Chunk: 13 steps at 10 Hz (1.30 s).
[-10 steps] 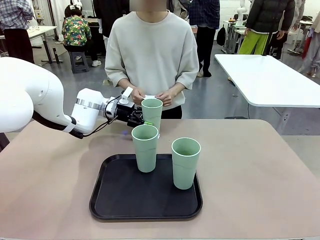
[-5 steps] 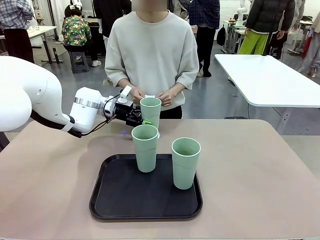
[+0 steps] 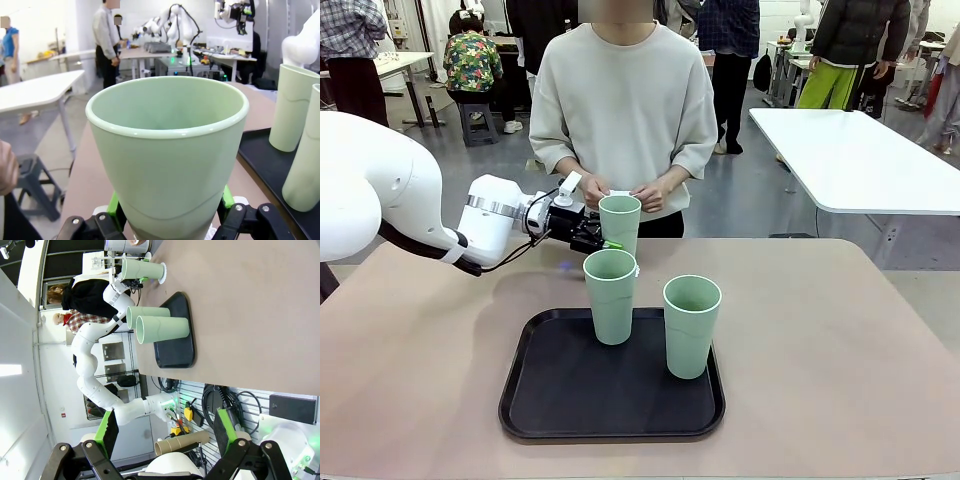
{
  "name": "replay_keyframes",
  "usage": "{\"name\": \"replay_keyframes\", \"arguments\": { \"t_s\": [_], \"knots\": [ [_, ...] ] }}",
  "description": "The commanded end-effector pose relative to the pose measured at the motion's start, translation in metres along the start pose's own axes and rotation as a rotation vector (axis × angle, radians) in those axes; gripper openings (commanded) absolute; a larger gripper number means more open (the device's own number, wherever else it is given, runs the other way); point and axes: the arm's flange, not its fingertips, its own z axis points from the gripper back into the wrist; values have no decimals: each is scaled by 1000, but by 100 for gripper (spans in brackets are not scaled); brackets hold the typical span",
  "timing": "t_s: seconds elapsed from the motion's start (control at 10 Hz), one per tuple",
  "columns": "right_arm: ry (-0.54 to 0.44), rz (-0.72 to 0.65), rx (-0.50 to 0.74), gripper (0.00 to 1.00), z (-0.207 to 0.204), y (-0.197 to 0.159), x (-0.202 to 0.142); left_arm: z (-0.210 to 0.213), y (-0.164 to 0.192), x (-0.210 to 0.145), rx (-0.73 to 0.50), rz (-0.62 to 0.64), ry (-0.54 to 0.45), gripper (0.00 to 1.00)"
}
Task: Place coasters on the table and set cups on them.
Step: Pick up one Reusable plastic cup and place it on a coaster set by the human.
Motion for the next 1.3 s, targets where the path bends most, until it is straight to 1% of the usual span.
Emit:
{"name": "replay_keyframes", "arguments": {
  "t_s": [0.0,0.7,0.8,1.2],
  "knots": [
    [-6,15,21,100,0,0,1,6,-6,3,-8,24,-6,85],
    [-6,15,21,100,0,0,1,7,-5,-1,-17,52,-26,85],
    [-6,15,21,100,0,0,1,7,-5,-2,-25,60,-30,100],
    [-6,15,21,100,0,0,1,8,-6,-5,-48,77,-26,100]
  ]
}}
